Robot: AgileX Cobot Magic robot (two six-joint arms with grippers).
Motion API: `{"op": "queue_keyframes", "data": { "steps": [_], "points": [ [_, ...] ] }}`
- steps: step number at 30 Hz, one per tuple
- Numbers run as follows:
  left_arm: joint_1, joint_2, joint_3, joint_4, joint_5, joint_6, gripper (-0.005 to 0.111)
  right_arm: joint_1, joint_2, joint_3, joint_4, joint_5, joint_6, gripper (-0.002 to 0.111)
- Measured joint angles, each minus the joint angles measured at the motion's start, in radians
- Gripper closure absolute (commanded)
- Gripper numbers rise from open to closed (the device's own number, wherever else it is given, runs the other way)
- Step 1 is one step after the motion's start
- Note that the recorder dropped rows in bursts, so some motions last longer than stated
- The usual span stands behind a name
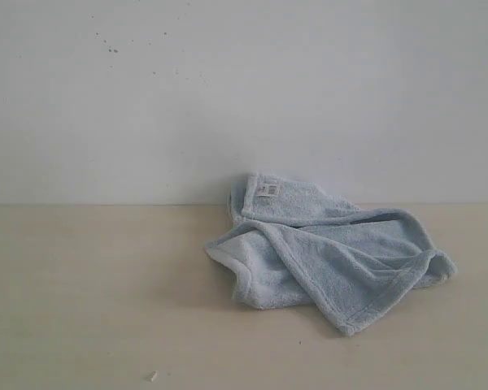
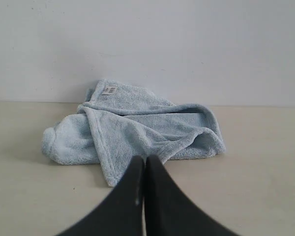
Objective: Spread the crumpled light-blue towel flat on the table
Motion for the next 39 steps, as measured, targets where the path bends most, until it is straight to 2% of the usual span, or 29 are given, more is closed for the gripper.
{"op": "queue_keyframes", "data": {
  "steps": [29,34,39],
  "points": [
    [0.0,0.0,0.0,0.0,0.0,0.0,0.102,0.0,0.0,0.0,-0.012,0.0,-0.027,0.108],
    [0.0,0.0,0.0,0.0,0.0,0.0,0.102,0.0,0.0,0.0,0.102,-0.057,0.117,0.108],
    [0.0,0.0,0.0,0.0,-0.002,0.0,0.102,0.0,0.0,0.0,0.149,-0.201,0.241,0.108]
  ]
}}
